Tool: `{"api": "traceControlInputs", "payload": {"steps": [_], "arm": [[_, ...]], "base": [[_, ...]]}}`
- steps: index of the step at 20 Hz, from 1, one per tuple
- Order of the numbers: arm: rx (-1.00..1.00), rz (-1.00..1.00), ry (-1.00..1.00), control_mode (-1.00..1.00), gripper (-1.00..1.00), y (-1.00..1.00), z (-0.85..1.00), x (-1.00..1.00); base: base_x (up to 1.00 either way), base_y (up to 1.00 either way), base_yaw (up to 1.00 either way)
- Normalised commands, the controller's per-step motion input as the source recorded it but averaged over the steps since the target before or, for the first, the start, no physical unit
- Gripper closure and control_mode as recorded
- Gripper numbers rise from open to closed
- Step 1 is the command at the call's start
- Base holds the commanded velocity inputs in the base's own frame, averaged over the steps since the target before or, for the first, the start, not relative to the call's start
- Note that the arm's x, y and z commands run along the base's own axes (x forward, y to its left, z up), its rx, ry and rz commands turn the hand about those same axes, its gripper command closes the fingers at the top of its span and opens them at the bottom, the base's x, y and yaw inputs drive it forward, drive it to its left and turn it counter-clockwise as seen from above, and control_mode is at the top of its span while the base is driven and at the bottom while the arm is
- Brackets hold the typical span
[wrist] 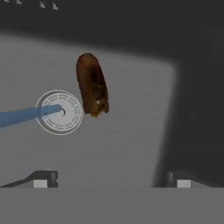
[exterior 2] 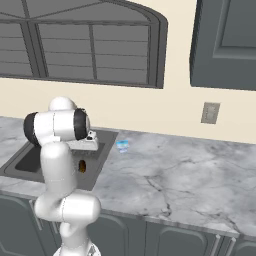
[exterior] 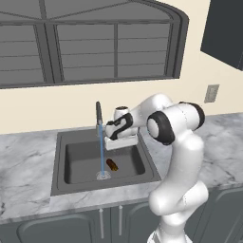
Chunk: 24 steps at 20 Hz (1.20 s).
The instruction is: Turn on the sink faucet. Then move the sweet potato from the counter to the sink. Turn off the sink. Move the vegetable from the sink to the pot next to the stove. Finally move the pot to the rear left burner.
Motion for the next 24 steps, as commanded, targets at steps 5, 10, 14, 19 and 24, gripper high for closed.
{"api": "traceControlInputs", "payload": {"steps": [5,10,14,19,24], "arm": [[0.0,0.0,-0.03,-1.0,-1.0,-0.27,0.92,-0.28],[0.08,0.02,0.0,-1.0,-1.0,-0.22,0.06,0.03],[0.04,0.19,-0.07,-1.0,-1.0,-0.2,0.31,0.0],[0.08,0.29,-0.16,-1.0,-1.0,-0.27,0.38,-0.08],[0.12,0.35,-0.13,-1.0,-1.0,-0.09,0.33,-0.03]], "base": [[0.0,0.0,0.0],[0.0,0.0,0.0],[0.0,0.0,0.0],[0.0,0.0,0.0],[0.0,0.0,0.0]]}}
